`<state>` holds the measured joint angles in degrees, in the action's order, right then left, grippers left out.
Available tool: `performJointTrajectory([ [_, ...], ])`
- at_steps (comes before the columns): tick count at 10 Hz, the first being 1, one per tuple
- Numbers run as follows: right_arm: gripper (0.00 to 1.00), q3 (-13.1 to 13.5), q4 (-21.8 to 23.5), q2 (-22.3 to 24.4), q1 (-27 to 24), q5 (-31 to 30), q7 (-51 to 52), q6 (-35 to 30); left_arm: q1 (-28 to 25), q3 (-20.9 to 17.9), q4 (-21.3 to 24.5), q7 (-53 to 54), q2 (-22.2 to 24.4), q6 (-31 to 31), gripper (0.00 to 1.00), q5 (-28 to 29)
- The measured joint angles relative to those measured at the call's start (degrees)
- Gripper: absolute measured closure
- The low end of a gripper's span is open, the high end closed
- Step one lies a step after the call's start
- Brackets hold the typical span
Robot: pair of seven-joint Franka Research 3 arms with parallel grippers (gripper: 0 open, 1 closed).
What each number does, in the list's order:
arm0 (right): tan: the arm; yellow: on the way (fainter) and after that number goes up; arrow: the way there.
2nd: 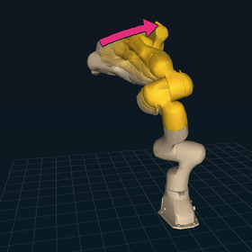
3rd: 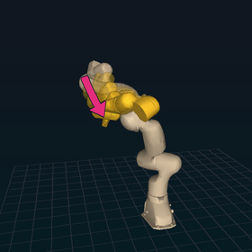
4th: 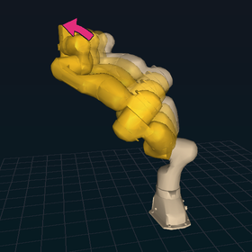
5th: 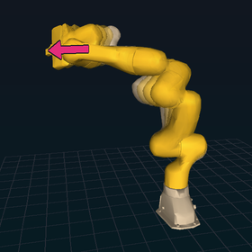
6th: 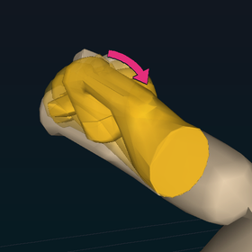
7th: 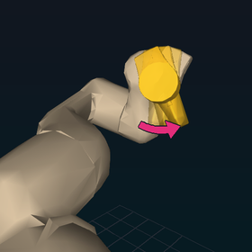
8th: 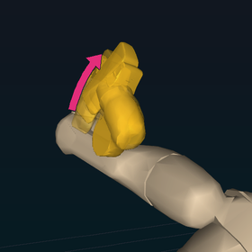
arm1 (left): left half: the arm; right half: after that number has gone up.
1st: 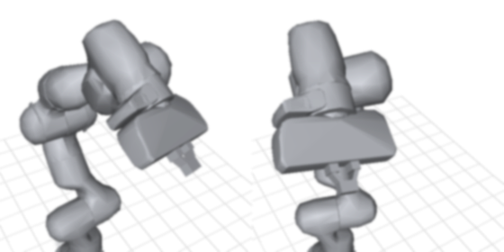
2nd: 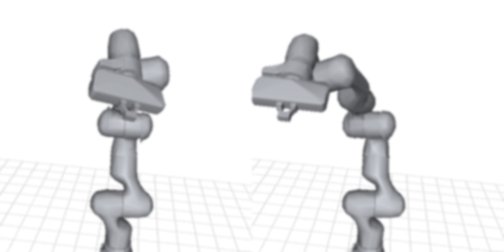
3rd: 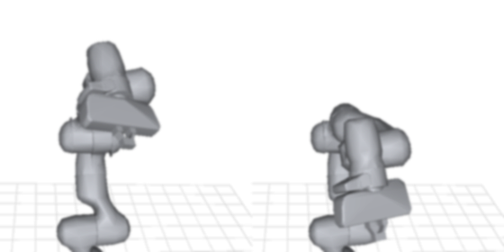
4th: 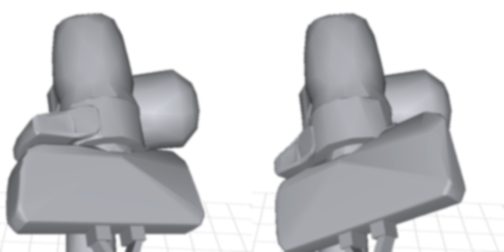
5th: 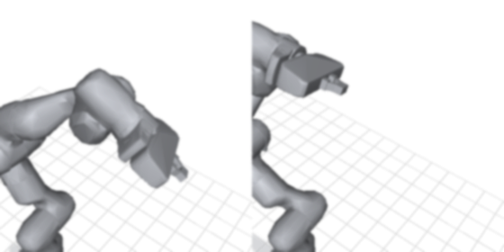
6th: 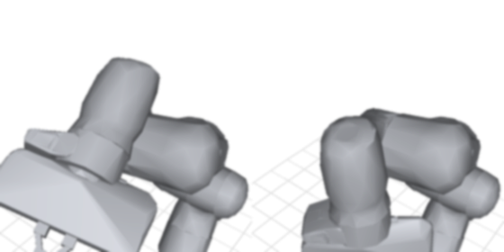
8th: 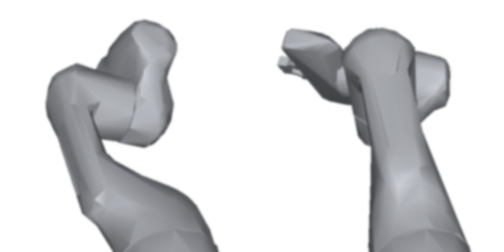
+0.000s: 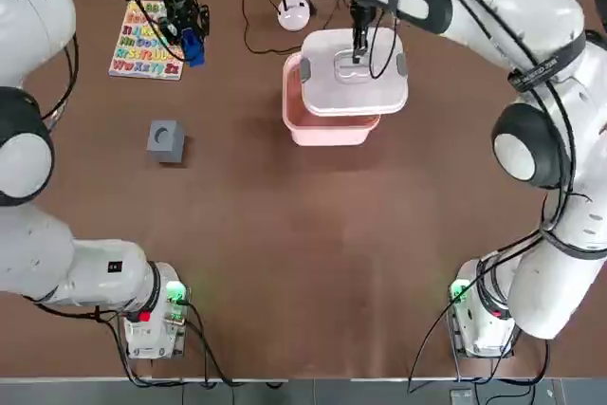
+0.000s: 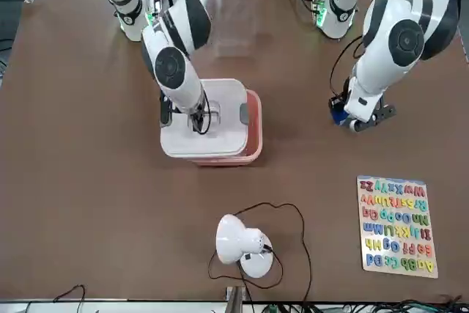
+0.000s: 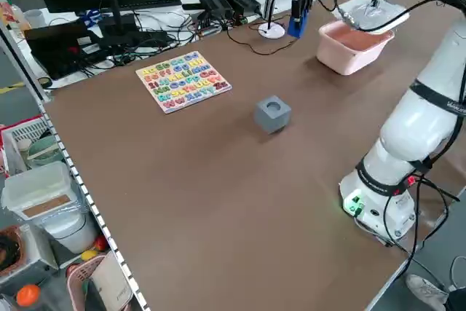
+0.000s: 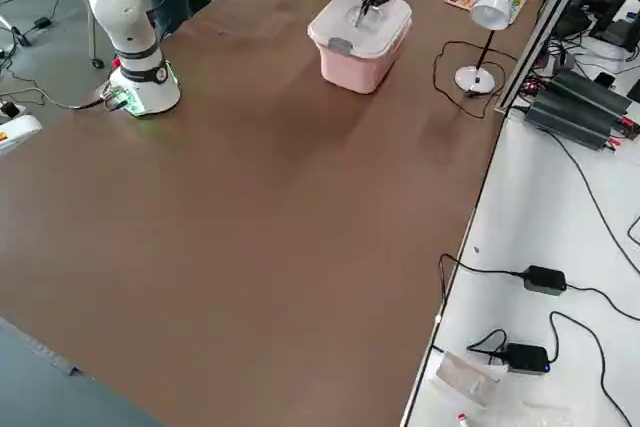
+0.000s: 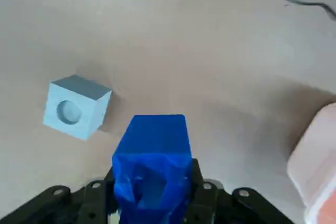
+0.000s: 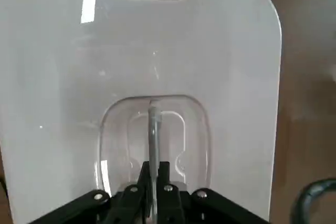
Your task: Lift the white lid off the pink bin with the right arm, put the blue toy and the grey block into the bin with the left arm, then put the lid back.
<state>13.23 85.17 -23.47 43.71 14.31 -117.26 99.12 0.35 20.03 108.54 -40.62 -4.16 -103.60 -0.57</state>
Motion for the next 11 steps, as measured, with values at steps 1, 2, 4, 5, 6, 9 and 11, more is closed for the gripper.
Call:
performJointTrajectory([
  [1,0.93,0.09,-1.15,0.73,-2.36,-0.01,2.52,-2.37,2.42,0.99,-2.1,-4.85,-2.63,-0.07,0.49,0.0],
  [2,0.93,0.2,-2.51,1.15,-4.84,-0.03,5.73,-4.96,4.92,1.41,-4.99,-8.78,-5.53,-0.19,0.49,-0.01],
  [4,0.93,0.34,-4.48,1.86,-9.74,-0.11,11.63,-8.86,8.42,1.51,-11.94,-15.17,-10.99,-0.23,0.49,0.0],
  [5,0.93,0.41,-4.74,2.21,-12.04,-0.15,14.69,-10.45,10.17,1.54,-14.63,-18.69,-12.94,-0.26,0.49,0.0],
  [6,0.93,0.46,-4.78,2.31,-14.34,-0.2,17.7,-11.83,12.88,1.58,-16.78,-22.52,-14.62,-0.65,0.49,0.0],
  [9,0.93,0.52,-4.75,2.27,-20.1,-2.75,23.81,-12.46,23.52,1.48,-20.53,-32.95,-19.82,-6.21,0.49,0.25],
  [11,0.93,0.51,-4.69,2.23,-21.59,-4.14,27.17,-12.62,29.15,1.21,-20.95,-36.16,-23.67,-10.51,0.49,2.21],
])
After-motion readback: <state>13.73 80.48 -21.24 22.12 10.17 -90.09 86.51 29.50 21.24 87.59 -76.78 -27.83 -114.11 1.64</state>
